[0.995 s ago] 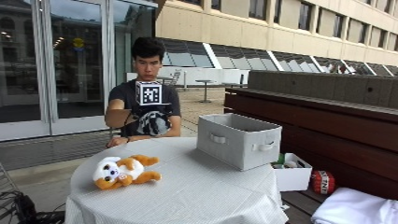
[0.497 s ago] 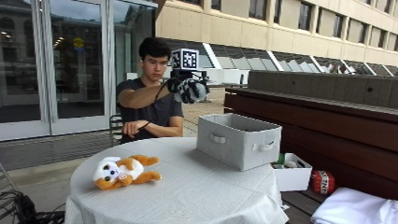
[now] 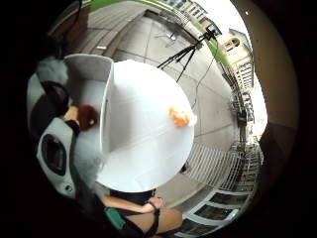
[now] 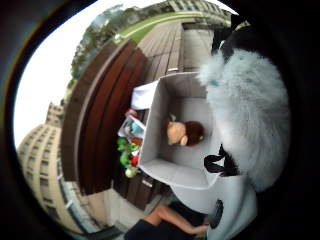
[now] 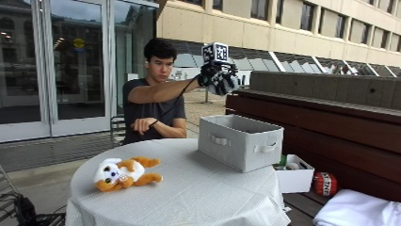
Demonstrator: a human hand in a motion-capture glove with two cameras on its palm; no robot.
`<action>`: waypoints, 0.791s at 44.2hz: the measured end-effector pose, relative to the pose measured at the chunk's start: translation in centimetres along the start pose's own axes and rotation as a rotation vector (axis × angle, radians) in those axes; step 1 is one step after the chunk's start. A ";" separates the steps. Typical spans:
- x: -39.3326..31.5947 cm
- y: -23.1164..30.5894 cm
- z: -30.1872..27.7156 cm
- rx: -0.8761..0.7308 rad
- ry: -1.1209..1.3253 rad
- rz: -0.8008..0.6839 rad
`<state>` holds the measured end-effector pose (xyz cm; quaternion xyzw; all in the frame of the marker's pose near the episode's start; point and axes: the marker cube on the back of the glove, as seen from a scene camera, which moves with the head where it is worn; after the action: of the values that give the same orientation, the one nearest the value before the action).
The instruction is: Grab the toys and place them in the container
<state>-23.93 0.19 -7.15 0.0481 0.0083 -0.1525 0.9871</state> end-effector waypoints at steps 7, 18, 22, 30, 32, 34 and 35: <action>-3.1 -0.8 -0.3 0.012 -0.037 -0.012; -4.2 -2.1 3.4 0.020 -0.094 -0.064; -2.1 -2.5 5.4 -0.075 -0.163 -0.097; 5.9 -2.5 5.0 -0.047 -0.043 -0.055; 7.4 -2.3 4.8 -0.043 -0.029 -0.039; 9.0 -1.6 4.6 -0.047 -0.015 -0.019; 9.8 -1.2 4.5 -0.050 -0.008 -0.009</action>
<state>-14.96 -4.36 -3.11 0.0227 0.0082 -0.1568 0.9873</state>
